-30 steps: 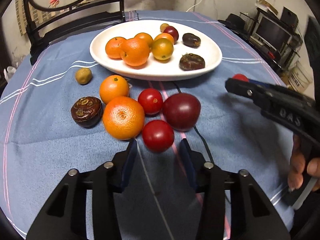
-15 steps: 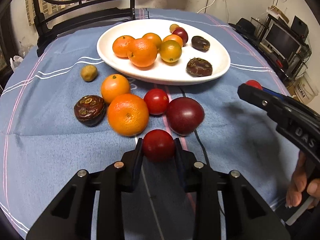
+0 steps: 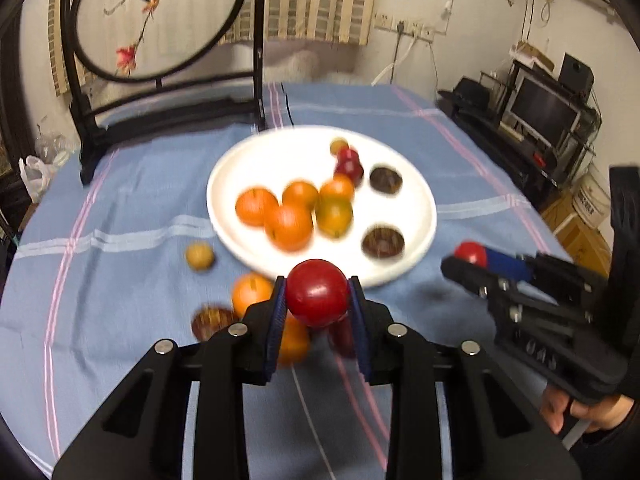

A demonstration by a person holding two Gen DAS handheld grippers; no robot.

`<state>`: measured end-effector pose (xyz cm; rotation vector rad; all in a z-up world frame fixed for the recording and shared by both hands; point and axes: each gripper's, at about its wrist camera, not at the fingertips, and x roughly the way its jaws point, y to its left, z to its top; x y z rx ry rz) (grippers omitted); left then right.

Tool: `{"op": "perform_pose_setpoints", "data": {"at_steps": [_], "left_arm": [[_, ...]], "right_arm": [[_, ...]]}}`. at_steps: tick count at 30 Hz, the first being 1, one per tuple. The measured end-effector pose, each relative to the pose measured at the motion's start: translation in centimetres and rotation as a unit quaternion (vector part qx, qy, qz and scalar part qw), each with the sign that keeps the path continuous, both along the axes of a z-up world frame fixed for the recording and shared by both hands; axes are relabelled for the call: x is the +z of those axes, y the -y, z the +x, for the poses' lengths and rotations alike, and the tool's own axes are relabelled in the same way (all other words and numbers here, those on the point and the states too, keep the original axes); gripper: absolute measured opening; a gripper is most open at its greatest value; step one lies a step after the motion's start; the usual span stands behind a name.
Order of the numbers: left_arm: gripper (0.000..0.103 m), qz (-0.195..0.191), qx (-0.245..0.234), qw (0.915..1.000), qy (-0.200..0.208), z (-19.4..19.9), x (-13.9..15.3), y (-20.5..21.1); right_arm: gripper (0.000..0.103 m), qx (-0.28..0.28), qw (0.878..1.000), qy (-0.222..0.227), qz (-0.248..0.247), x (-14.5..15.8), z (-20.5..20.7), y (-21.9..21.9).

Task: Organize fruits
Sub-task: 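Lower both red tomatoes onto the white plate and open both tools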

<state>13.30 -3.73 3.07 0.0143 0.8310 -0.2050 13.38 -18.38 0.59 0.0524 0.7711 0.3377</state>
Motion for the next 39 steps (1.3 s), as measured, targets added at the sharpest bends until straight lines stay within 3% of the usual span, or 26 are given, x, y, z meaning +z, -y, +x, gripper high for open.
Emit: {"op": "perform_pose_setpoints", "data": {"at_steps": [6,11,14,16,17,18,19,22,28,34,39], "left_arm": [[0.029,0.004,0.018,0.9998,0.012,5.2,0.4,0.2],[0.029,-0.014,0.026,0.9989,-0.038,9.6,-1.6,0.3],[0.029,-0.01,0.031,0.9984,-0.045,11.0,-2.6,0.9],[0.036,-0.013,0.034,0.9983,-0.045,11.6,-3.1,1.2],[0.047,-0.012,0.039,0.9982,-0.044,11.6,-3.2,1.3],[0.063,-0.008,0.054,0.9977,-0.041,11.6,-3.3,1.2],[0.068,-0.009,0.065,0.9973,-0.033,11.3,-3.2,1.0],[0.068,0.004,0.046,0.9988,-0.018,10.2,-2.7,0.9],[0.076,0.03,0.057,0.9979,0.004,7.0,-1.9,-0.7],[0.078,0.017,0.063,0.9977,-0.016,3.9,-2.2,-2.9],[0.084,0.024,0.072,0.997,-0.014,1.2,-2.9,-4.6]], "right_arm": [[0.03,-0.004,1.0,0.011,-0.007,1.3,4.1,-0.7],[0.03,-0.012,1.0,-0.02,0.009,-0.7,7.4,-1.1],[0.03,-0.022,0.999,-0.029,0.015,-1.7,8.4,-0.9],[0.037,-0.023,0.999,-0.036,0.023,-2.1,8.8,-0.8],[0.053,-0.022,0.999,-0.035,0.032,-2.2,8.9,-0.6],[0.053,-0.027,0.999,-0.031,0.034,-2.1,8.7,-0.4],[0.053,-0.029,0.999,-0.028,0.032,-2.1,8.7,-0.3],[0.053,-0.018,0.999,-0.017,0.023,-1.6,8.1,-0.3],[0.058,-0.012,1.0,-0.005,0.017,-0.6,6.6,-0.5],[0.059,0.001,1.0,-0.009,0.0,-0.9,4.1,-0.7],[0.07,0.015,1.0,-0.011,-0.017,-0.8,1.7,-1.1]]}}
